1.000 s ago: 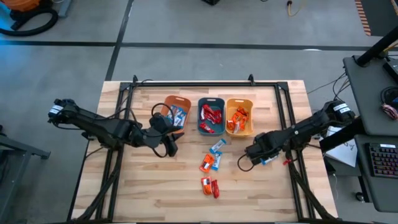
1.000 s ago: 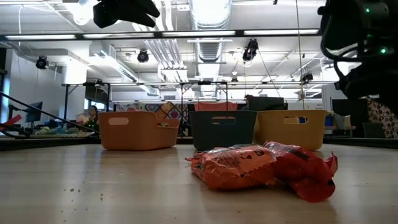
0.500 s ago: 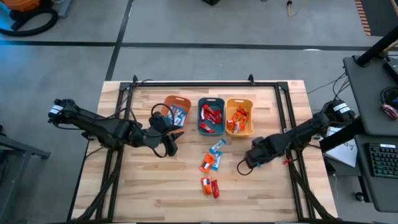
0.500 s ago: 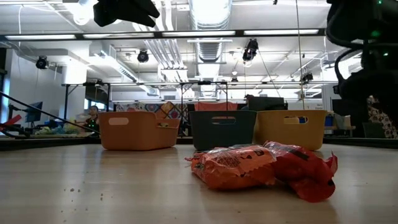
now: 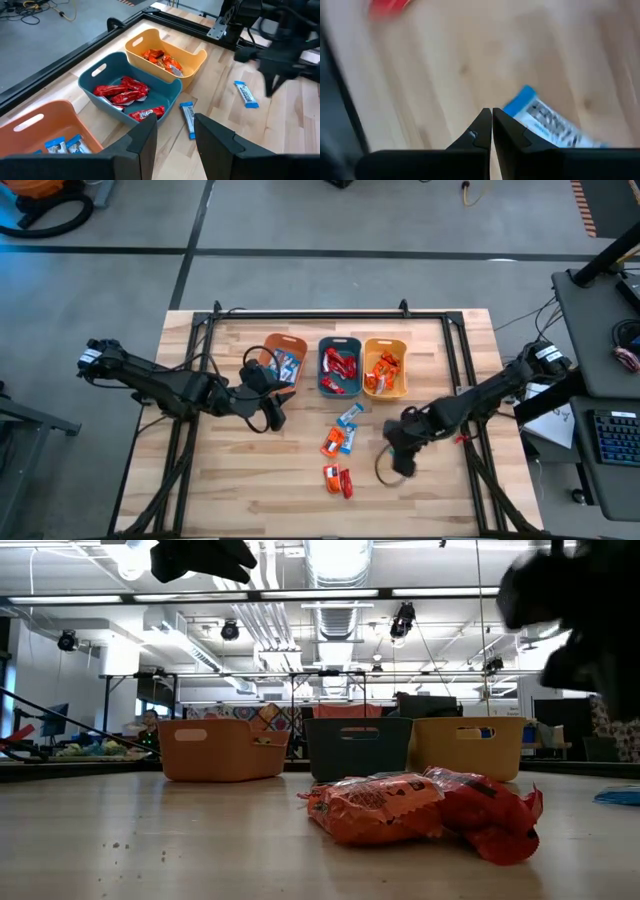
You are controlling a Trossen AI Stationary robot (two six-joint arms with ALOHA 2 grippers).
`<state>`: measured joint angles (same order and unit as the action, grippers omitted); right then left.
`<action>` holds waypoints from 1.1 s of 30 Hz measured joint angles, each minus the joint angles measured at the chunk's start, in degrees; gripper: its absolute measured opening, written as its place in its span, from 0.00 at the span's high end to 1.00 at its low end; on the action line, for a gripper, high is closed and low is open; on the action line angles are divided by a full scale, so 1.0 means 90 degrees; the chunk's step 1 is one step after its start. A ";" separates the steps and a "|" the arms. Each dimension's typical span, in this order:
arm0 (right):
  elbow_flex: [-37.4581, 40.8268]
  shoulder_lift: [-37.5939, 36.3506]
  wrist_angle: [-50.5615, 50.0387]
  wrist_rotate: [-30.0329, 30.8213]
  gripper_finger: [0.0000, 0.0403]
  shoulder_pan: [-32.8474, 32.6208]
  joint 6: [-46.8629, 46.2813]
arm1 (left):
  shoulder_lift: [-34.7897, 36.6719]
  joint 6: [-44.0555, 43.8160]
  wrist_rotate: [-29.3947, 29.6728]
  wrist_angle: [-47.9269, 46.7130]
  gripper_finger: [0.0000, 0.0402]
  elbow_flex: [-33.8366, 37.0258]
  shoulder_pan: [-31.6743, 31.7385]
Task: Sort candy
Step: Put the white chocolate bar into the orange bin
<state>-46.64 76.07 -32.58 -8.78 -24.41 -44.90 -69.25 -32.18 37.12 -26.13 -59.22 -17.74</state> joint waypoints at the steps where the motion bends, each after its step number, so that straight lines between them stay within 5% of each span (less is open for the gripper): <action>1: -0.0040 0.0000 -0.0014 -0.0007 0.98 -0.0092 0.0819 | 0.0000 0.0000 0.0000 0.0002 0.72 0.0000 0.0000; 6: -0.0067 0.0009 -0.0248 0.0503 0.91 -0.0372 0.2927 | 0.0000 -0.0052 -0.0003 0.0029 0.72 0.0000 0.0000; 15: -0.0053 0.0556 -0.0707 0.0916 0.61 -0.0373 0.3312 | 0.0002 -0.0147 -0.0002 0.0081 0.72 -0.0001 0.0000; 21: -0.0051 0.1301 -0.0721 0.0957 0.51 -0.0368 0.3392 | 0.0002 -0.0146 -0.0002 0.0085 0.72 0.0000 -0.0002; 27: -0.0089 0.1747 -0.0649 0.0874 0.56 -0.0368 0.3320 | 0.0002 -0.0146 -0.0002 0.0096 0.72 0.0000 -0.0001; 33: -0.0082 0.1740 -0.0478 0.0664 0.82 -0.0366 0.3326 | 0.0002 -0.0141 -0.0053 0.0290 0.72 -0.0002 0.0000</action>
<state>-47.37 91.74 -36.88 -2.80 -27.70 -14.97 -69.23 -33.46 36.64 -23.52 -59.24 -17.74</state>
